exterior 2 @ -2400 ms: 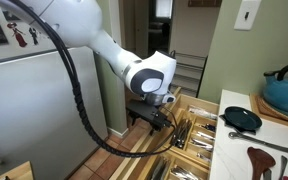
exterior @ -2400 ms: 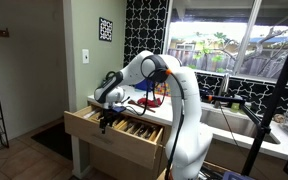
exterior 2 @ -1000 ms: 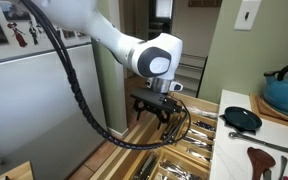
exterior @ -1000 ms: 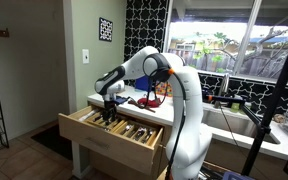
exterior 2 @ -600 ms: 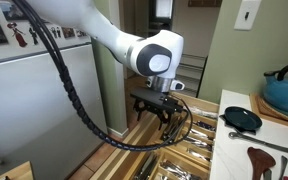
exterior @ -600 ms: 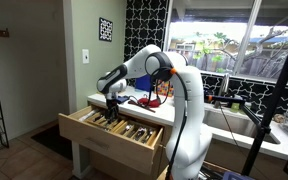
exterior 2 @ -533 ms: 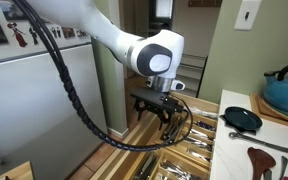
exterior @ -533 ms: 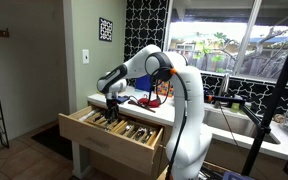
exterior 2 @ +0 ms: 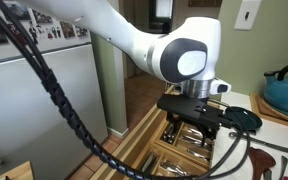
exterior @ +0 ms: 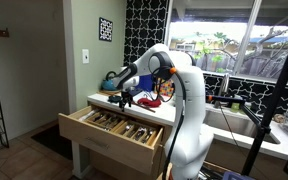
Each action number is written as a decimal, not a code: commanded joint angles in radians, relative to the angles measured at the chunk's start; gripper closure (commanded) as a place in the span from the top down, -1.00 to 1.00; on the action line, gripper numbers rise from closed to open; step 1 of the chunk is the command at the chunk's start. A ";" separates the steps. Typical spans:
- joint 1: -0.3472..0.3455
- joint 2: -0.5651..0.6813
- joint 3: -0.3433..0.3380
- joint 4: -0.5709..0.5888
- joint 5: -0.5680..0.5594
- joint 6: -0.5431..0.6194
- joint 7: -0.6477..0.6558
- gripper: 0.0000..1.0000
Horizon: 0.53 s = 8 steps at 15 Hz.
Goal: Open the far left top drawer fully, pick up the silver spoon from the kitchen counter and put it in the top third cutlery slot from the left in the drawer
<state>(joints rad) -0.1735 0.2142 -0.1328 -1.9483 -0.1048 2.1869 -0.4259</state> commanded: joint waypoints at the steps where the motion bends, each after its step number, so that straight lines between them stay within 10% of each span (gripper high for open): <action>1: -0.046 -0.016 -0.016 -0.005 0.040 0.060 -0.019 1.00; 8: -0.062 -0.002 -0.034 0.033 0.005 0.043 -0.006 1.00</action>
<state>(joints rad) -0.2153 0.2080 -0.1523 -1.9364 -0.0924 2.2339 -0.4318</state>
